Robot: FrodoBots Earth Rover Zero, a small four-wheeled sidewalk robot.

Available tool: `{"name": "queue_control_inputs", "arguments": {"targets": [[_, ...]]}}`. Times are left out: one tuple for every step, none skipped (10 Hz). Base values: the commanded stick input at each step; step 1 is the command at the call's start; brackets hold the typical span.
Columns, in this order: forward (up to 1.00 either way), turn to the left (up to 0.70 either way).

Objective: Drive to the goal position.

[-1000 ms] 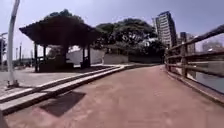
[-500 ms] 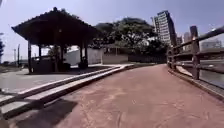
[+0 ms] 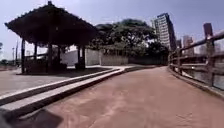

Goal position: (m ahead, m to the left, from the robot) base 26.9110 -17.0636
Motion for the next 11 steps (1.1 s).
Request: {"name": "queue_control_inputs", "arguments": {"targets": [[1.00,0.01],[1.00,0.01],[1.00,0.01],[1.00,0.01],[1.00,-0.02],[1.00,-0.18],[1.00,-0.34],[1.00,-0.39],[1.00,-0.39],[1.00,-0.39],[1.00,-0.39]]}}
